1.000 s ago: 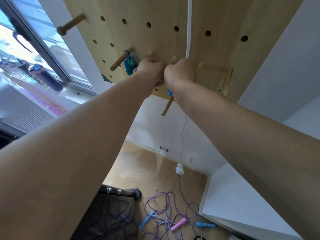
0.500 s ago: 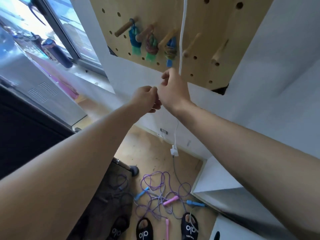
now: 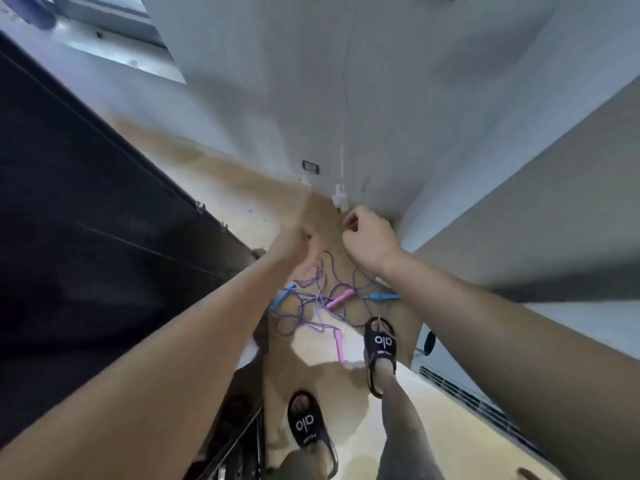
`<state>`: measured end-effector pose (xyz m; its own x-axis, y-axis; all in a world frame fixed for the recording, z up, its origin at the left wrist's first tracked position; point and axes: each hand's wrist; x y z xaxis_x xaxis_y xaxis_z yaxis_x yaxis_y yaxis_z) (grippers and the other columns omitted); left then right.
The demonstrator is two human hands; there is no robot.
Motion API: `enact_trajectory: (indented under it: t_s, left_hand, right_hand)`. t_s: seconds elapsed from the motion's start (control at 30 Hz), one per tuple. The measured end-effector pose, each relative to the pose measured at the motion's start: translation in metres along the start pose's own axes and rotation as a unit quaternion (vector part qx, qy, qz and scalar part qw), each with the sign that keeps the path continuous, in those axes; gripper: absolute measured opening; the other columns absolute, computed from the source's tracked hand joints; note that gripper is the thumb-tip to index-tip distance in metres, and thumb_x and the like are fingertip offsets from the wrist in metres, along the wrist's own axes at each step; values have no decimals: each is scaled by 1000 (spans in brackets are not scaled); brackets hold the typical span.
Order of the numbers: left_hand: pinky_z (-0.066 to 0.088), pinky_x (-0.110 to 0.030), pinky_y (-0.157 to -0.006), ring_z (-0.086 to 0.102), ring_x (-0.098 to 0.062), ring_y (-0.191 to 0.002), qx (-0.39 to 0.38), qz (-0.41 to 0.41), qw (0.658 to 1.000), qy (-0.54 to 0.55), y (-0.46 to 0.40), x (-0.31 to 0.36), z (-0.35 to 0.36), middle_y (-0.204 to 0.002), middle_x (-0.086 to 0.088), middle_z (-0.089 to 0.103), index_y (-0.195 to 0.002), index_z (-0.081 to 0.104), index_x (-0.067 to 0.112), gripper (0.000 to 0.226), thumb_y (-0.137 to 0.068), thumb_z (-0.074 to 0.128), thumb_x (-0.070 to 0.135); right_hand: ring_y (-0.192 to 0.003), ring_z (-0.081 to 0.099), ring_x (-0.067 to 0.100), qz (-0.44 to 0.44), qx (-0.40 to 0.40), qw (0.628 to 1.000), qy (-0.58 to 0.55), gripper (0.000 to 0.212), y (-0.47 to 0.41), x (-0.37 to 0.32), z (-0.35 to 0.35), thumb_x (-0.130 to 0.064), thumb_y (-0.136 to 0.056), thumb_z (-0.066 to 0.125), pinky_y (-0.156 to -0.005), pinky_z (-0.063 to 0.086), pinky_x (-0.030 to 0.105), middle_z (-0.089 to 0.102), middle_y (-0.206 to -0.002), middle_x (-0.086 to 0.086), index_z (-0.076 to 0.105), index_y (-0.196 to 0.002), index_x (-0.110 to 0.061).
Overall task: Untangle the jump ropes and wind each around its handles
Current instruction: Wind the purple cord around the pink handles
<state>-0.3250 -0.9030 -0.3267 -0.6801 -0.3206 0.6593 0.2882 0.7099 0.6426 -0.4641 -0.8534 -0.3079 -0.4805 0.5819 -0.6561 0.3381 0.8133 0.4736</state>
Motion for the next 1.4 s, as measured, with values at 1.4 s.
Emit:
enact_trajectory:
  t_s: [1.4]
  left_hand:
    - [41, -35, -72, 61, -34, -103, 76, -48, 879, -468, -387, -594, 285, -106, -8, 63, -104, 53, 19, 24, -90, 63, 36]
  right_hand:
    - [-106, 60, 21, -80, -165, 980, 72, 51, -223, 538, 484, -8, -85, 53, -89, 45, 29, 65, -114, 3, 57, -135, -21]
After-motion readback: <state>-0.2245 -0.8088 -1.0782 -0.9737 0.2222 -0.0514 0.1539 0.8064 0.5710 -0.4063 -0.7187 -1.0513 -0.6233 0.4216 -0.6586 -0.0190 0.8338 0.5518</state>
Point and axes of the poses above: each hand's wrist, its own y-axis away from the middle knuckle, its own z-axis out of the palm, x = y × z
